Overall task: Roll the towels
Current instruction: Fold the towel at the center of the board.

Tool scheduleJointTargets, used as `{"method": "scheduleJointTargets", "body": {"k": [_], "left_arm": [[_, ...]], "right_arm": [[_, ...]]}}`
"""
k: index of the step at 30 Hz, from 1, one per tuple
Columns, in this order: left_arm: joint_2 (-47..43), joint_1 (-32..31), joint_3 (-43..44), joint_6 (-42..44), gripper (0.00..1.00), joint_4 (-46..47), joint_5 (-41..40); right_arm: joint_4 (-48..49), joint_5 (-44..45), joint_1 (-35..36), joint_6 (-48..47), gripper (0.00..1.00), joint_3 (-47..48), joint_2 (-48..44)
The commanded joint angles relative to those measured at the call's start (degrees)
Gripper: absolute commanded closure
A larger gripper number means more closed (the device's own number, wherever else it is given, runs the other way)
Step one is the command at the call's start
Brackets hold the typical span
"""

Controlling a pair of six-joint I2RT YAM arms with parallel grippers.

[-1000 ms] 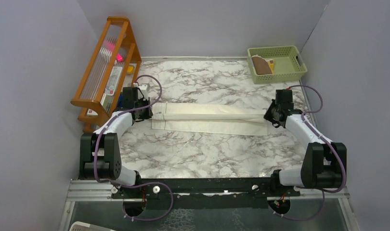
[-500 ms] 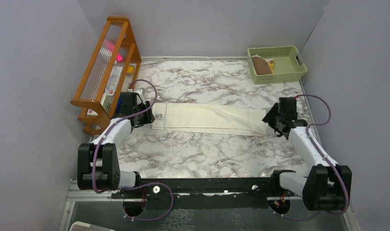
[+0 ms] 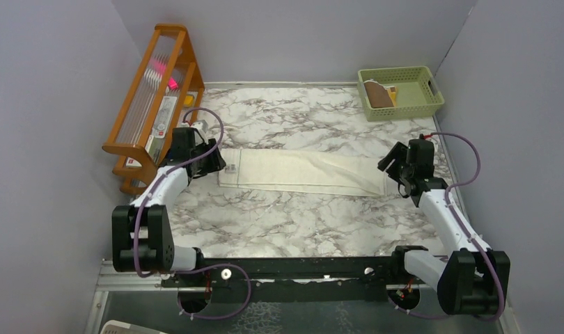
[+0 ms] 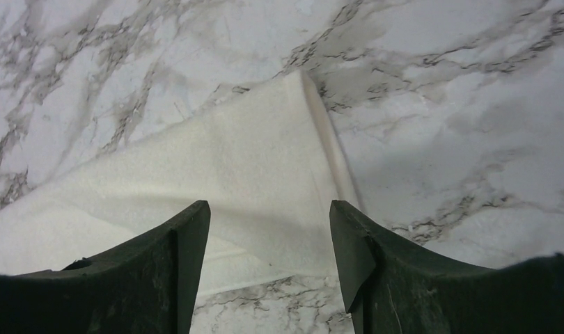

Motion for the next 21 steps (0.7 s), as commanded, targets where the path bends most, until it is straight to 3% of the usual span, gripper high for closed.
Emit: {"method": "scheduleJointTargets", "body": {"k": [1, 8, 21], "left_arm": [[7.10, 2.39, 2.79, 2.45, 0.53, -0.95, 10.43], [14.36, 7.00, 5.18, 4.78, 0.58, -0.47, 17.31], [24.07, 7.42, 9.25, 6.39, 0.62, -1.65, 22.35]], "right_arm": [[6.60, -11.44, -0.06, -3.50, 0.35, -1.32, 2.47], [8.63, -15.11, -0.06, -6.36, 0.35, -0.71, 3.49], [9.03, -17.11, -0.06, -6.20, 0.38, -1.71, 8.81]]}}
